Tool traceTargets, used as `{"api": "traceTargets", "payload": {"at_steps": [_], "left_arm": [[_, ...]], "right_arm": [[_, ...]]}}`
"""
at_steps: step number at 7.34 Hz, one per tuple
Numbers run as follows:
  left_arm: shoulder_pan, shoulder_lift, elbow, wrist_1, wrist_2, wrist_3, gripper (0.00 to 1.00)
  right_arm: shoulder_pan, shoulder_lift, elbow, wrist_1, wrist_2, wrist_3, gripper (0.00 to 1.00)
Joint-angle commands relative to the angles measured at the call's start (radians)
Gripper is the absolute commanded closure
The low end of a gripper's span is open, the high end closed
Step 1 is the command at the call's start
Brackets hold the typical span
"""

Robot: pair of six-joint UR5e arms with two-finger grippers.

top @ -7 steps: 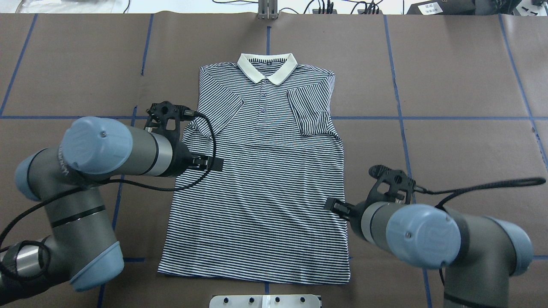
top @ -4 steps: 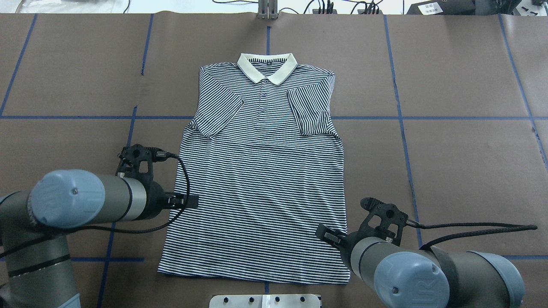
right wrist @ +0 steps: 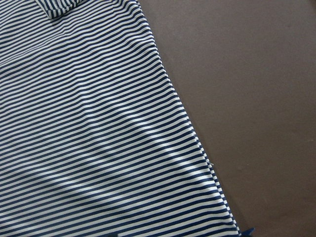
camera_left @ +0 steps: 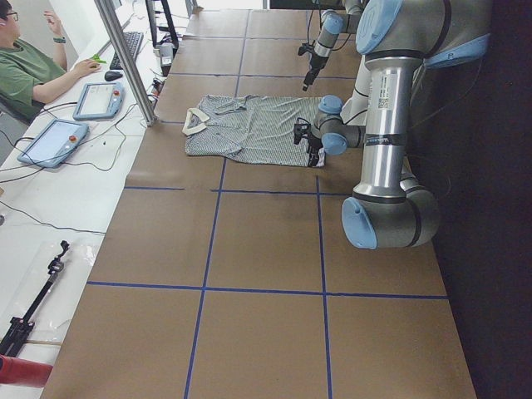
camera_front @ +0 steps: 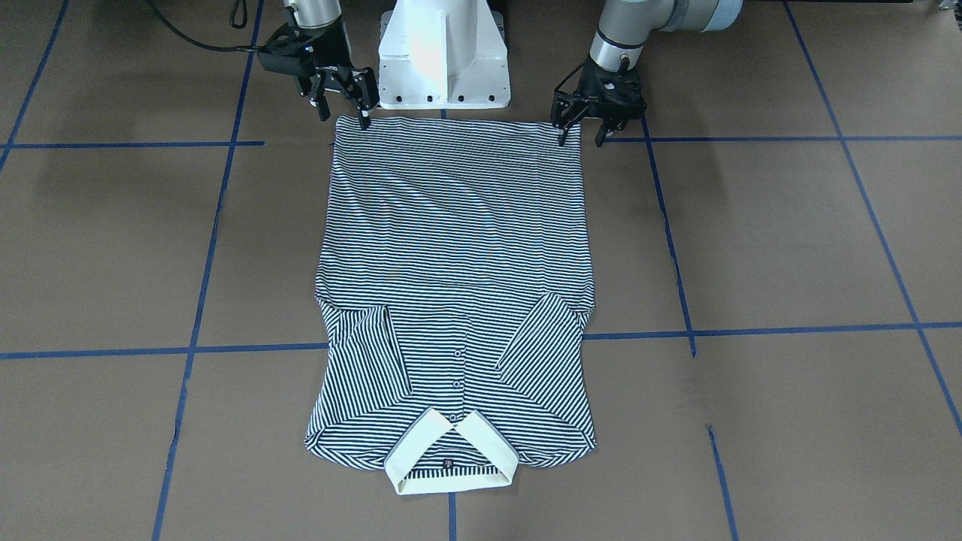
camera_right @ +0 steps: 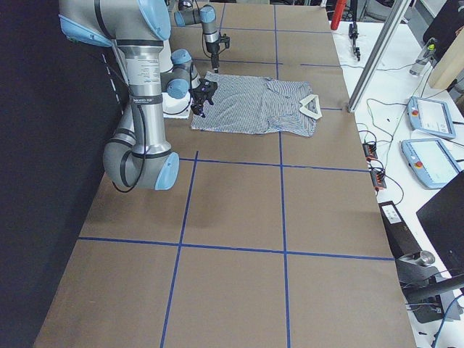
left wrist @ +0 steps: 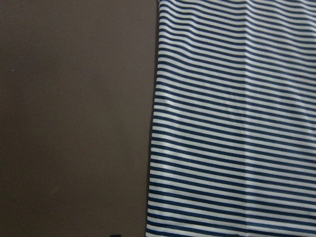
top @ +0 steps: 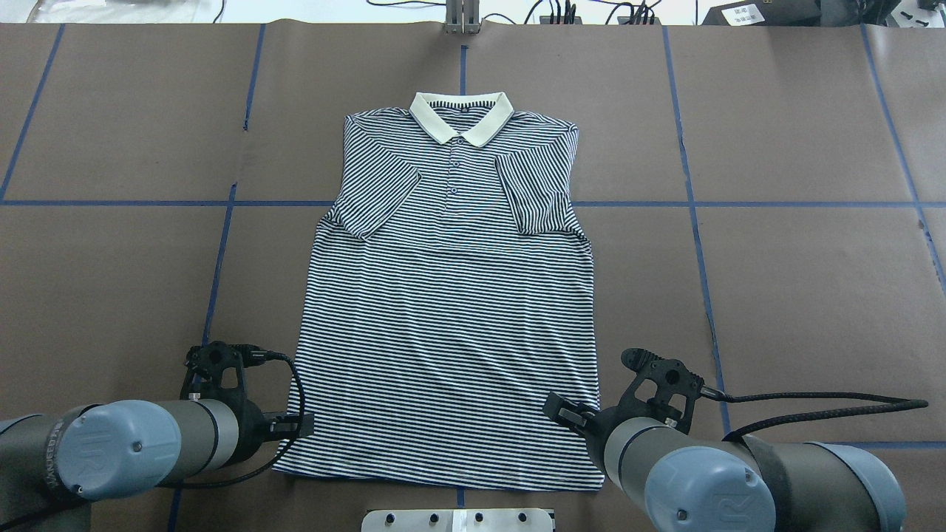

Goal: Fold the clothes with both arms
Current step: 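Lower both grippers to the hem corners nearest the robot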

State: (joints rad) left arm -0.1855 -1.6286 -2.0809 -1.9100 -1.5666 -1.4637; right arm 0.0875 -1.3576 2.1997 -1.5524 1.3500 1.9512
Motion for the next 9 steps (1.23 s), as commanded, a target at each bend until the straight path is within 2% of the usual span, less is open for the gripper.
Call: {"api": "traceTargets", "payload": {"at_steps": [1,4,6,7,9], "left_arm": [[0.035,0.009,0.004,0.000,0.004,-0.021,0.32],[0.067,0.007,0.010,0.002,0.004,-0.027,0.40],[0.074,0.007,0.010,0.002,0.002,-0.027,0.41],[0.078,0.007,0.010,0.002,0.004,-0.027,0.46],[0.081,0.007,0.012,0.002,0.004,-0.027,0.76]], "right_arm": [[0.000,-0.002,0.000,0.000,0.000,0.000,0.14],[0.000,-0.003,0.000,0.000,0.000,0.000,0.14],[0.000,-0.005,0.000,0.000,0.000,0.000,0.14],[0.000,-0.005,0.000,0.000,0.000,0.000,0.14],[0.000,-0.005,0.000,0.000,0.001,0.000,0.14]]}}
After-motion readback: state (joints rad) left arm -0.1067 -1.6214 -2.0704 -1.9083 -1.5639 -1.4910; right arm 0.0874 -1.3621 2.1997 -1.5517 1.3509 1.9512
